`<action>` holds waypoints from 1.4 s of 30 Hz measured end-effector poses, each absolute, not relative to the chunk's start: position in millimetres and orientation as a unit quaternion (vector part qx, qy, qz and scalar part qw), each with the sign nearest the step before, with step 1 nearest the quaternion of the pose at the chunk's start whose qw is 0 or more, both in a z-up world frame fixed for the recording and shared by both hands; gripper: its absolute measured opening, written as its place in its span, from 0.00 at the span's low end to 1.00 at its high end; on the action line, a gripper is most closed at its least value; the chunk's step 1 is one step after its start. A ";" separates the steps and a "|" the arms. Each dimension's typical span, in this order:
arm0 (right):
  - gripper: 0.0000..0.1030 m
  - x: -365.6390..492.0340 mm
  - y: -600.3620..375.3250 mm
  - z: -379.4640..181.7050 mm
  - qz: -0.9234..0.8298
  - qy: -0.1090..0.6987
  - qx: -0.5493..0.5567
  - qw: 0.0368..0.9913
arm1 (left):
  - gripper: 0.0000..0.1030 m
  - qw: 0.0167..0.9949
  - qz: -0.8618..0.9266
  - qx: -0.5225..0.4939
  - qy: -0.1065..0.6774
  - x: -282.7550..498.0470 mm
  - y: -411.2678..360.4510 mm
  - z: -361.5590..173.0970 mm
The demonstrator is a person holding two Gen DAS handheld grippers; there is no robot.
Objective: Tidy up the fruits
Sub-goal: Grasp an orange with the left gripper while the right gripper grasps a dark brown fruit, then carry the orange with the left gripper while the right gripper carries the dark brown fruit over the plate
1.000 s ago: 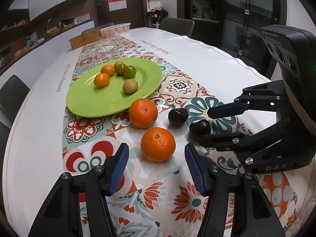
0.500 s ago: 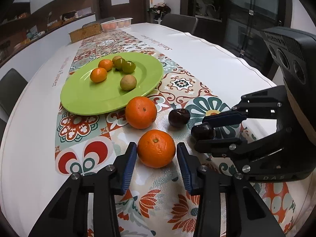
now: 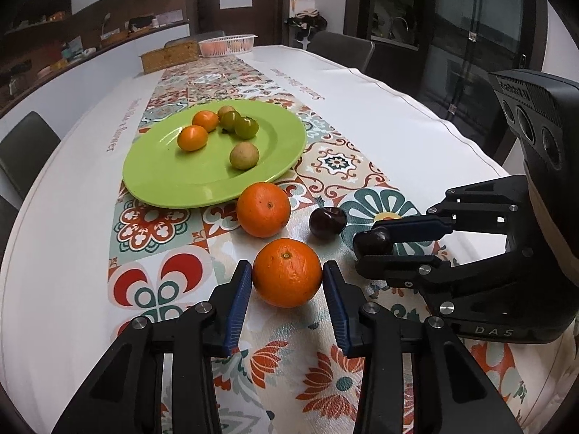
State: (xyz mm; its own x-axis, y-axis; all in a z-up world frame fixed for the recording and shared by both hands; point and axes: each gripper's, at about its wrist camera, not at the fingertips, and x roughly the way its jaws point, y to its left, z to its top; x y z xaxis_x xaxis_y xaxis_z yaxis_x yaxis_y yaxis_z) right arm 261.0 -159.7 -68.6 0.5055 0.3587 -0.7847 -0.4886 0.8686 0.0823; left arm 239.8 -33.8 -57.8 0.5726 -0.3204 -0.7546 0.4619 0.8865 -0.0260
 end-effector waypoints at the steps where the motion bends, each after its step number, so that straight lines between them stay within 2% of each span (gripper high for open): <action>1: 0.28 260.5 -159.9 -67.0 0.245 0.431 -0.074 0.865 | 0.39 0.883 -0.220 0.087 0.404 238.7 -33.8 -56.3; 25: 0.28 245.8 -169.4 -8.3 0.227 0.363 -0.051 0.902 | 0.39 0.917 -0.194 0.061 0.342 216.2 -24.8 1.2; 42: 0.28 280.4 -161.2 24.4 0.218 0.326 -0.040 0.919 | 0.39 0.932 -0.167 0.071 0.313 245.8 -11.8 27.3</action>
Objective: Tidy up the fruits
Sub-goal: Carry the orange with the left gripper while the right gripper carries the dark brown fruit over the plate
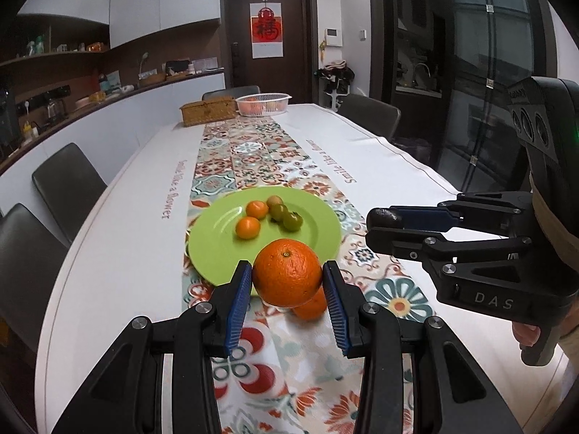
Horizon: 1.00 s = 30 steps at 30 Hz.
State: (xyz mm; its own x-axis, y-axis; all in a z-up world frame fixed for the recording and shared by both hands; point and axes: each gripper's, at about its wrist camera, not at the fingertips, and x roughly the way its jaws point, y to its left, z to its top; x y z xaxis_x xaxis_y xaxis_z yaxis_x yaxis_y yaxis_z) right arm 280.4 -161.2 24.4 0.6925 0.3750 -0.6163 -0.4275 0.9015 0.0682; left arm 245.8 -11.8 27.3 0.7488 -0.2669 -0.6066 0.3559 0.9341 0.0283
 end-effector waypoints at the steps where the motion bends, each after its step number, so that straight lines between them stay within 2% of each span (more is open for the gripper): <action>1: 0.28 283.6 -160.4 24.8 0.218 0.326 -0.039 0.919 | 0.39 0.933 -0.165 0.071 0.312 249.3 -10.9 28.1; 30: 0.28 376.3 -134.5 -4.8 0.217 0.360 -0.057 0.906 | 0.39 0.924 -0.149 0.051 0.348 337.2 6.9 -13.3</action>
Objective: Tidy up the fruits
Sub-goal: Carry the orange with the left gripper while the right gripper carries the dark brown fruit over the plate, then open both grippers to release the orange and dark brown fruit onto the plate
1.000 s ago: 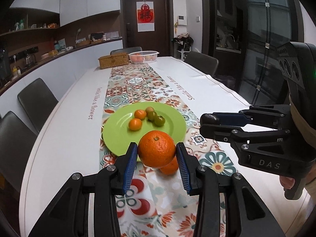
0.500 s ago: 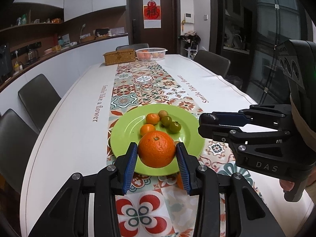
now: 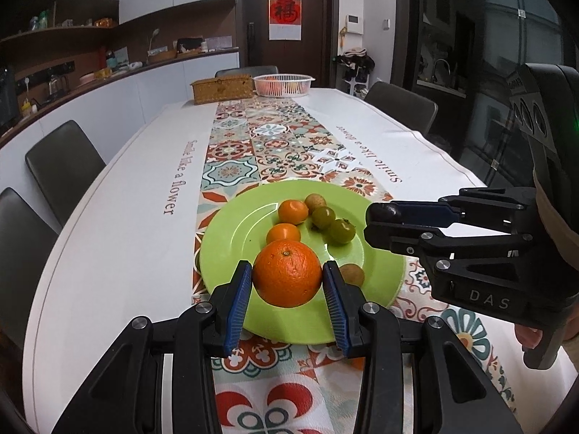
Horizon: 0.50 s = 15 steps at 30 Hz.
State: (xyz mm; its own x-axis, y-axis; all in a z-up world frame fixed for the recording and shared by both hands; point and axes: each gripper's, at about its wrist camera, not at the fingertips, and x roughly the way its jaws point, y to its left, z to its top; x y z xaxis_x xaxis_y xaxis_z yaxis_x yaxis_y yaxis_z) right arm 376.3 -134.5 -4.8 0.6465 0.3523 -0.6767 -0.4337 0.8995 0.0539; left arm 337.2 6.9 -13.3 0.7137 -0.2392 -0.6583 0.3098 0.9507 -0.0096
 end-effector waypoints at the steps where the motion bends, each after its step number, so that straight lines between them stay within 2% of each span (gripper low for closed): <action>1: 0.28 379.6 -134.4 -7.3 0.217 0.363 -0.056 0.904 | 0.39 0.924 -0.149 0.050 0.350 339.6 7.8 -15.7; 15: 0.29 402.6 -129.1 -27.1 0.214 0.388 -0.056 0.895 | 0.39 0.920 -0.148 0.051 0.359 363.5 7.1 -25.5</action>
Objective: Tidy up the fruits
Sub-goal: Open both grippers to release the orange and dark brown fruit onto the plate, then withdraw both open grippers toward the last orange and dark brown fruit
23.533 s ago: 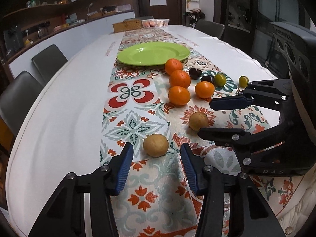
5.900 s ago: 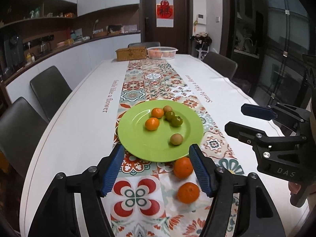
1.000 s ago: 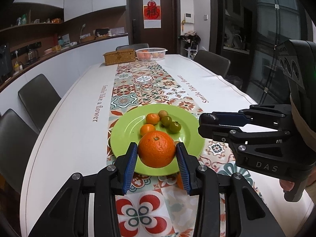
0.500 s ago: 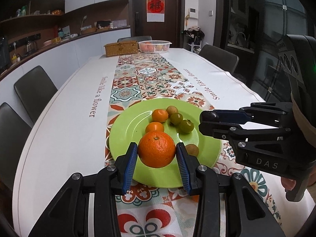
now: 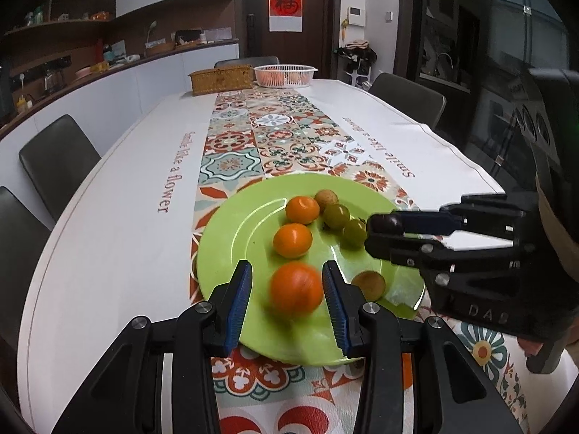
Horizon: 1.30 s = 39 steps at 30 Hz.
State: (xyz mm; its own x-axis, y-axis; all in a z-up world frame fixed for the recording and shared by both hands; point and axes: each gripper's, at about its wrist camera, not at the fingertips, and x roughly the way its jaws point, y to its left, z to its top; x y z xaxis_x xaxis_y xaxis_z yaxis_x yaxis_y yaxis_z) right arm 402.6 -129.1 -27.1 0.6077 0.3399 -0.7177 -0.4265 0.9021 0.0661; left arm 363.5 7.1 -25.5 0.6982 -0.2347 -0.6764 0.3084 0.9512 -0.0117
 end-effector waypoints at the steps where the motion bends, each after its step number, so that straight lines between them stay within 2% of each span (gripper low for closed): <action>1: 0.29 402.8 -129.0 -27.3 0.215 0.388 -0.055 0.895 | 0.39 0.920 -0.149 0.048 0.359 363.9 7.3 -23.6; 3: 0.29 403.0 -129.2 -27.6 0.213 0.391 -0.054 0.894 | 0.39 0.921 -0.146 0.048 0.357 362.8 8.4 -20.6; 6: 0.36 399.4 -132.5 -24.5 0.209 0.387 -0.047 0.897 | 0.40 0.923 -0.142 0.056 0.354 357.5 9.5 -17.0; 16: 0.37 361.3 -143.1 0.2 0.196 0.354 -0.067 0.912 | 0.50 0.932 -0.145 0.086 0.320 314.7 5.7 6.8; 20: 0.46 337.4 -146.5 12.9 0.194 0.335 -0.074 0.919 | 0.56 0.936 -0.150 0.091 0.306 296.4 2.1 17.2; 36: 0.46 270.7 -156.4 38.4 0.185 0.303 -0.085 0.931 | 0.70 0.940 -0.162 0.110 0.279 235.6 -5.2 36.4; 39: 0.53 262.5 -156.8 37.1 0.183 0.302 -0.084 0.932 | 0.72 0.940 -0.164 0.114 0.276 227.4 -5.8 35.9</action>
